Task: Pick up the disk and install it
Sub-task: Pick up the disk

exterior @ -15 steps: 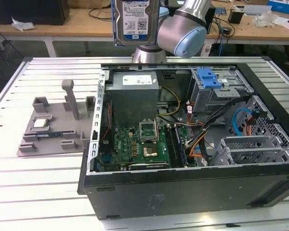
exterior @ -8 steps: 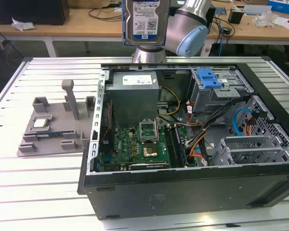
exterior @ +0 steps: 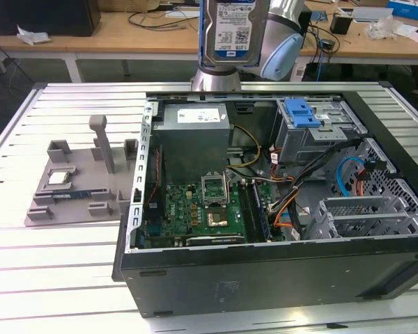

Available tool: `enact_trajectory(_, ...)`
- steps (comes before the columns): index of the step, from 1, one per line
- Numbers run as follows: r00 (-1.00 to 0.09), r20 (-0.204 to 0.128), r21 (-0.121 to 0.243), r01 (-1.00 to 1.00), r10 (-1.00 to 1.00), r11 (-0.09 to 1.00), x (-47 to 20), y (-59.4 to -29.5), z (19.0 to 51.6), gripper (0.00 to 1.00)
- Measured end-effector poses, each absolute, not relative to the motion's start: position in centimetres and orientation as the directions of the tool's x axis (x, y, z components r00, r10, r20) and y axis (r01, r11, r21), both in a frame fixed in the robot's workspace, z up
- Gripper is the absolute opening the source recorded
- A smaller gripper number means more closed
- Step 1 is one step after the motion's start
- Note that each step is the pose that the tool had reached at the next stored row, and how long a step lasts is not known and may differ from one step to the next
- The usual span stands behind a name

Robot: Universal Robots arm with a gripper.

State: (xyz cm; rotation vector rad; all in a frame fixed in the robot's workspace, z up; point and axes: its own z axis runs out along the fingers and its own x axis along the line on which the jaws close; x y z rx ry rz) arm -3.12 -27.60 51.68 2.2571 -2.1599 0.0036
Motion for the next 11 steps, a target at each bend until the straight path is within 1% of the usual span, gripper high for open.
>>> enact_trajectory(11,0.044,0.016,0.013,-0.999,-0.999,-0.044,1.2,-27.6,51.7,0.37)
